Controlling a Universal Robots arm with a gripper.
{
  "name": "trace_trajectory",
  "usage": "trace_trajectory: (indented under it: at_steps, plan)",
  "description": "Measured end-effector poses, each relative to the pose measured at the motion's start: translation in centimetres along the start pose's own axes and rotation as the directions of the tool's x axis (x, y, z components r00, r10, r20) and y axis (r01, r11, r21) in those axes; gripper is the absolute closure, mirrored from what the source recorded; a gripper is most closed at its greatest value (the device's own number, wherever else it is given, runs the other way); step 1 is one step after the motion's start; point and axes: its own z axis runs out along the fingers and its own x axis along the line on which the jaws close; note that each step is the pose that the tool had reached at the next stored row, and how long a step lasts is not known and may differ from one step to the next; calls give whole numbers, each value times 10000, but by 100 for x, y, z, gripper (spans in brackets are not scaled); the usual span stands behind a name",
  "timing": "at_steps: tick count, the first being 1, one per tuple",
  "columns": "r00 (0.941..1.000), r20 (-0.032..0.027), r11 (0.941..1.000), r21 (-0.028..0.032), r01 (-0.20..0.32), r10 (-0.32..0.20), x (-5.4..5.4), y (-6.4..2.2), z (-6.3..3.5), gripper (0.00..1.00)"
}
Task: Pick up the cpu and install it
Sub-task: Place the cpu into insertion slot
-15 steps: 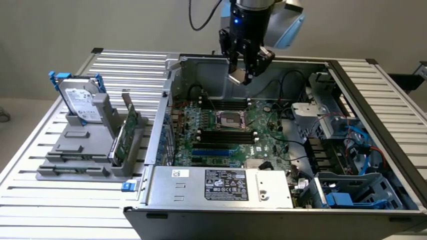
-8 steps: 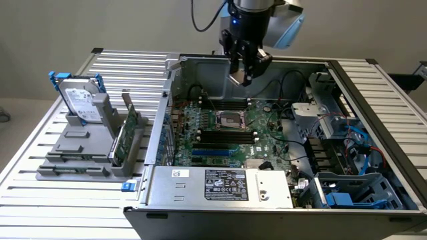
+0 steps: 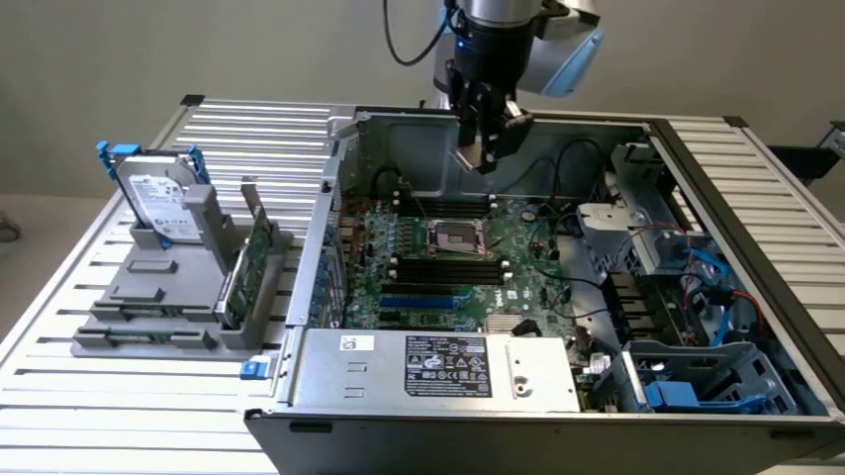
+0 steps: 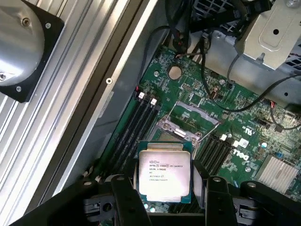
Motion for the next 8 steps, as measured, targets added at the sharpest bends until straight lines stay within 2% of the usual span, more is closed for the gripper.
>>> trace_trajectory:
  at_steps: [4, 8]
  plan:
    - [9973, 44, 9973, -42, -729, 730, -1, -1, 14, 45]
    - [9898, 85, 9898, -88, -1425, 1425, -2, -2, 28, 45]
